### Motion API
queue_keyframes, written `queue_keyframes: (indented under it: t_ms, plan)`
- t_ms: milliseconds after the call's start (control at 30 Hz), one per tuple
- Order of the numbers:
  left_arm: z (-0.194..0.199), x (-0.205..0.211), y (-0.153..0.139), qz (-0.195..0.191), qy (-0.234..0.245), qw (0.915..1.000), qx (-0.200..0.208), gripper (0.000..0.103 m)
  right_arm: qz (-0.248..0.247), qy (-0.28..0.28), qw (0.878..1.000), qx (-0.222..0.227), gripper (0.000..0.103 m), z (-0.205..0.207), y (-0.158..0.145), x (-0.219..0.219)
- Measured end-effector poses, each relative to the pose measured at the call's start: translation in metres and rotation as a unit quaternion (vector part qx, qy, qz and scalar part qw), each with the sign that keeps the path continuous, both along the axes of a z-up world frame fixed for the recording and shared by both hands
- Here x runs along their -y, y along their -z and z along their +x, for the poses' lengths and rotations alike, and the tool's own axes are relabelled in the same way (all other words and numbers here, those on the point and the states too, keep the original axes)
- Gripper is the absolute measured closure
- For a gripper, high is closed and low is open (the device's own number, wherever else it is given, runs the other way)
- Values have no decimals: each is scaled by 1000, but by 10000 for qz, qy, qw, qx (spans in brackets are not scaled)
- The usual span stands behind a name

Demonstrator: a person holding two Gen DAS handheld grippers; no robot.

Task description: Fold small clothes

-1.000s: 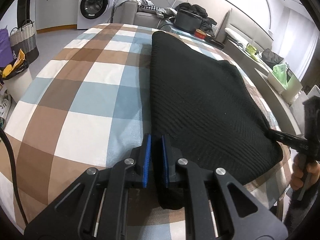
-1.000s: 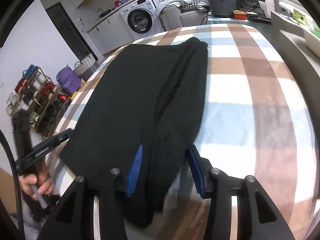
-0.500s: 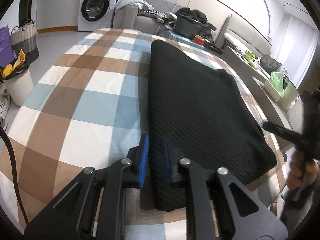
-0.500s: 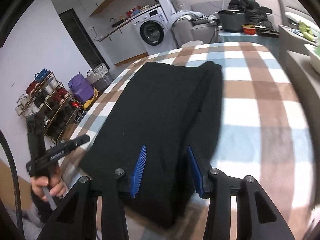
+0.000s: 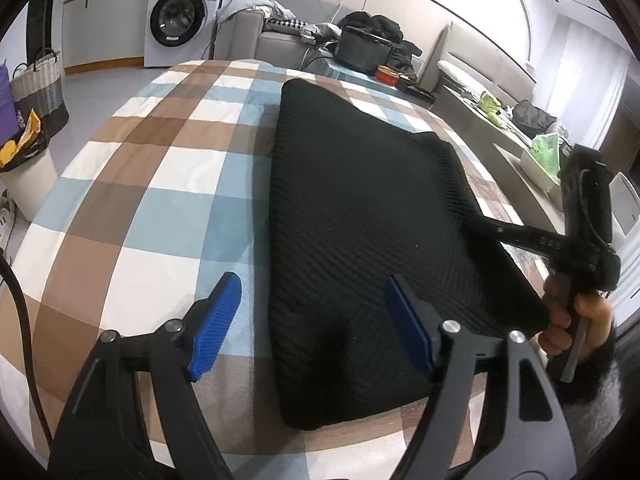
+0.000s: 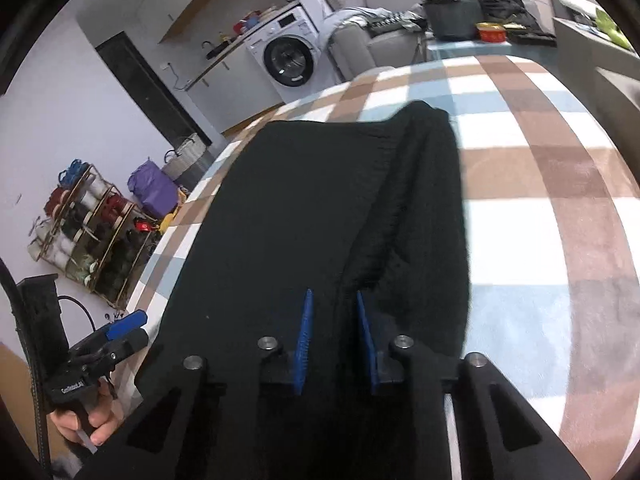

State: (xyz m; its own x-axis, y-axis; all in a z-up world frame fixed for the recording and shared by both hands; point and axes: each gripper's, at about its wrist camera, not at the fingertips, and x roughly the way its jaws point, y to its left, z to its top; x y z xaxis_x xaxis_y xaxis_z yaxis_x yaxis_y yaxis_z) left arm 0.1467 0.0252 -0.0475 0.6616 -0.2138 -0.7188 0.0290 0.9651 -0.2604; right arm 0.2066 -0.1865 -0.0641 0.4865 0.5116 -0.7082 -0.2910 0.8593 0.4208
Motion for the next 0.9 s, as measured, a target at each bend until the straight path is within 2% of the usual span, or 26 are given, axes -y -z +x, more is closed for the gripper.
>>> queue_keyframes:
  t_ms: [100,267,367,433,467,500,567,800,900]
  plan:
    - [-1,1,0,11,-1,10000,3,31,-183,-100,9997,98,94,1,-4,-7]
    - [-4,1,-4,-22,1,10000,44,31,-348,-34,9967,735,95,-7,-44,-4]
    - [-4,2,-3,36,20,10000,49,30,-876,47,9946,560,95,-2,-32,-8]
    - [-3,2,0,78,21,10000,-13,30,-1180,-54,9930,15,93,7,-6,-12]
    - [-3,2,2,90,18,10000,-35,30,-1157,-51,9932,-86,92,8,0,-11]
    - [-3,2,3,104,25,9999,-54,30,-1023,15,9947,46,90,3,-4,-6]
    - [-4,3,4,120,49,9999,-64,30,-897,-6,9960,-23,84,-7,-11,2]
    - [-6,14,7,208,243,9994,-101,30,37,-256,9994,-251,77,-58,-21,26]
    - [-9,21,6,279,326,9990,-88,30,85,-367,9989,-271,73,-70,-19,26]
